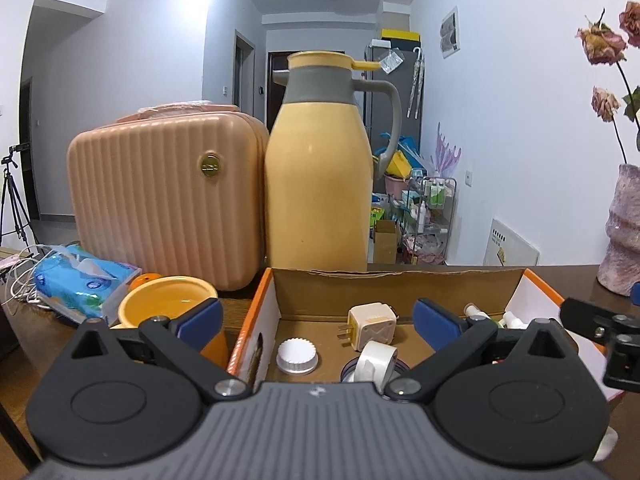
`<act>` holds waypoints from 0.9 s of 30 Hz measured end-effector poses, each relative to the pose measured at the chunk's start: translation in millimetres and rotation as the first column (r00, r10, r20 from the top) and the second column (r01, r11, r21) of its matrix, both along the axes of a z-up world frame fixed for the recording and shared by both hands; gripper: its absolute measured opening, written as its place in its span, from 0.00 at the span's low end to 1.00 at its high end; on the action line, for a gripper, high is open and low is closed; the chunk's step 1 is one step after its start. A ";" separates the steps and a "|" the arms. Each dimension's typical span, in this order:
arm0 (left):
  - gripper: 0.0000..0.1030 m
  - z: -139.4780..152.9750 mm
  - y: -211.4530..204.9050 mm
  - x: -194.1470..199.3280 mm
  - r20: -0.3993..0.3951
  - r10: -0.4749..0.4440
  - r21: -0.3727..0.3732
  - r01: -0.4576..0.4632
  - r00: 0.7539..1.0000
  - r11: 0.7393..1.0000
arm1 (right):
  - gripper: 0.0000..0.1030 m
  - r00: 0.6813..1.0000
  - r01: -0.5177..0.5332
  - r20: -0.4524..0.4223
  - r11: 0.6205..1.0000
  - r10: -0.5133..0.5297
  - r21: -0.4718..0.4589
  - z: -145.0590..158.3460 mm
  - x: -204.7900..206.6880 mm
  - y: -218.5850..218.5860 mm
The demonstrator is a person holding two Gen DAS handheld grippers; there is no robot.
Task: Organize rigid objects
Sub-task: 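Withdraw both tools from the box toward the white lids on the table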
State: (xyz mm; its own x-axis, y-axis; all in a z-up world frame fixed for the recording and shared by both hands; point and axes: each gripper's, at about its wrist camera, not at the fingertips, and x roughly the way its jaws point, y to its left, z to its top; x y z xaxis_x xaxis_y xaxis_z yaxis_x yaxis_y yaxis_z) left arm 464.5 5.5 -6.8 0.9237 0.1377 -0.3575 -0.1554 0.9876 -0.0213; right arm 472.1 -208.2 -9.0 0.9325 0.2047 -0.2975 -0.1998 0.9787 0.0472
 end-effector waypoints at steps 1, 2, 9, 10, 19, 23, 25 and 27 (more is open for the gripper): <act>1.00 0.6 1.7 -4.3 0.004 0.001 -0.004 -0.001 1.000 1.000 | 0.98 1.000 -0.001 0.010 1.000 0.001 0.005 0.6 -5.2 -0.5; 1.00 1.2 3.2 -9.0 0.009 0.003 -0.007 -0.003 1.000 1.000 | 0.98 1.000 0.001 0.023 1.000 -0.002 0.010 1.1 -11.5 -1.2; 1.00 1.4 12.2 -39.8 0.023 0.013 0.001 -0.013 1.000 1.000 | 0.98 0.997 -0.004 0.072 1.000 0.003 0.005 1.5 -48.9 -2.9; 1.00 1.1 13.2 -44.6 0.025 0.015 0.002 -0.016 1.000 1.000 | 0.98 0.997 -0.003 0.081 1.000 0.002 0.000 1.2 -54.9 -2.5; 1.00 0.3 21.1 -91.7 0.041 0.013 0.013 -0.013 0.999 1.000 | 0.98 0.993 -0.022 0.114 0.999 0.024 -0.026 -5.8 -104.9 4.4; 1.00 -1.7 20.9 -113.8 0.043 0.000 0.024 -0.001 0.999 1.000 | 0.98 0.993 -0.033 0.113 0.998 0.038 -0.046 -11.4 -125.4 9.2; 1.00 -2.7 20.3 -125.0 0.041 -0.011 0.028 0.010 0.999 1.000 | 0.98 0.993 -0.043 0.105 0.998 0.048 -0.044 -14.8 -135.3 10.6; 1.00 -4.4 20.5 -135.5 0.038 -0.022 0.027 0.021 0.999 0.999 | 0.98 0.994 -0.054 0.093 0.998 0.058 -0.044 -18.8 -143.7 11.9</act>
State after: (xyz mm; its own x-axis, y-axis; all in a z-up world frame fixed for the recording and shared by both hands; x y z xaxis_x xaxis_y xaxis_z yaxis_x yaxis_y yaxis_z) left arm 329.0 26.0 -11.1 0.9396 0.1267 -0.3180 -0.1340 0.9910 -0.0010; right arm 328.4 -196.3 -27.8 0.9442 0.2470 -0.2177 -0.2561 0.9665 -0.0144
